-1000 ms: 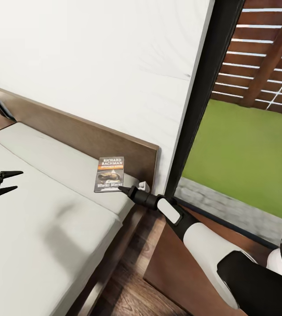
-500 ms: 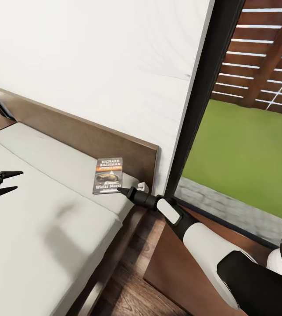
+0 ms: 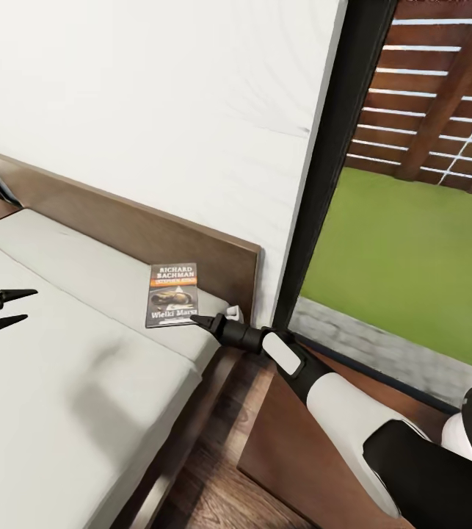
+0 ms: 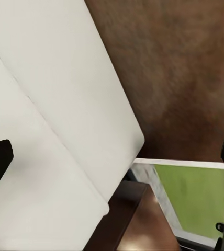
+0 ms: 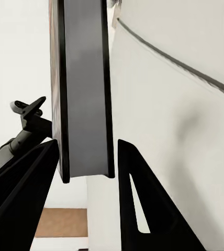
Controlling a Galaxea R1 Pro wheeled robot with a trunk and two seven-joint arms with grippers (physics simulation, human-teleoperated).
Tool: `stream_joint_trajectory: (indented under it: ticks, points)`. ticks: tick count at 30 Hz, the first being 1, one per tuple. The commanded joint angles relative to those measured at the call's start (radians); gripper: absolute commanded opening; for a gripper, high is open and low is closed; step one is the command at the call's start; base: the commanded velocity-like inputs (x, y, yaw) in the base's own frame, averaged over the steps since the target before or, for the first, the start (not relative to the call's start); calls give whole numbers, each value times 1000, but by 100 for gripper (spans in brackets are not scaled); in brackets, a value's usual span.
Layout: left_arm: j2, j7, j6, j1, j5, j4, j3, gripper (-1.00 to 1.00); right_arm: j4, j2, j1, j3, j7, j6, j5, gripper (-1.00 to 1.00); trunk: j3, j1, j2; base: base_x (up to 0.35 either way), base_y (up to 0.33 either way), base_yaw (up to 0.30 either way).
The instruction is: In the bedroom, move the book from the bed onto either nightstand, and place the two sandals side by side next to the bed.
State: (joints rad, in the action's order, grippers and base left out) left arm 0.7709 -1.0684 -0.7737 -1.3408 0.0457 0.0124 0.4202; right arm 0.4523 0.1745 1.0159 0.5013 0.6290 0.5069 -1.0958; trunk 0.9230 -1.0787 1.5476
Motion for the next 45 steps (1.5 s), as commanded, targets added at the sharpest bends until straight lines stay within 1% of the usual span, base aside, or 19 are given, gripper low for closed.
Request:
stream_joint_trajectory:
  ticks: [1, 12, 16, 18, 21, 22, 23, 27, 31, 34, 45]
  points:
    - [1, -3, -7, 0, 5, 0, 5, 100, -1, 0, 1, 2, 3, 4, -7, -100, -1, 0, 0, 0, 0, -122]
    - [8, -4, -7, 10, 5, 0, 5, 100, -3, 0, 1, 2, 9, 7, -6, -100, -16, 0, 0, 0, 0, -131]
    - [14, -26, -7, 25, 10, 0, 5, 100, -3, 0, 1, 3, 9, 7, -6, -100, -21, 0, 0, 0, 0, -134]
    - [17, -50, -6, 33, 20, 0, 5, 100, -2, 0, 0, 4, 9, 7, -6, -100, -24, 0, 0, 0, 0, -135]
    - [24, -94, -3, 42, 48, 0, 5, 100, -2, 0, 0, 11, 9, 7, -6, -100, -29, 0, 0, 0, 0, -135]
    - [28, -109, -2, 44, 59, 0, 5, 100, -3, 0, -1, 22, 9, 8, -6, -100, -30, 0, 0, 0, 0, -135]
    - [35, -136, 0, 47, 83, 0, 5, 100, -3, 0, -2, 29, 9, 8, -6, -100, -31, 0, 0, 0, 0, -135]
    - [45, -176, 3, 50, 113, 0, 5, 100, -3, 0, -7, 59, 10, 8, -6, -100, -37, 0, 0, 0, 0, -135]
    - [49, -196, 3, 51, 125, 0, 5, 100, -2, 0, -10, 84, 10, 8, -6, -100, -42, 0, 0, 0, 0, -131]
    - [50, -202, 3, 52, 129, 0, 5, 100, -2, 0, -11, 94, 9, 8, -6, -100, -44, 0, 0, 0, 0, -92]
    - [50, -209, 2, 52, 133, 0, 4, 100, -3, 0, -19, 104, 6, 8, -6, -100, -46, 0, 0, 0, 0, -24]
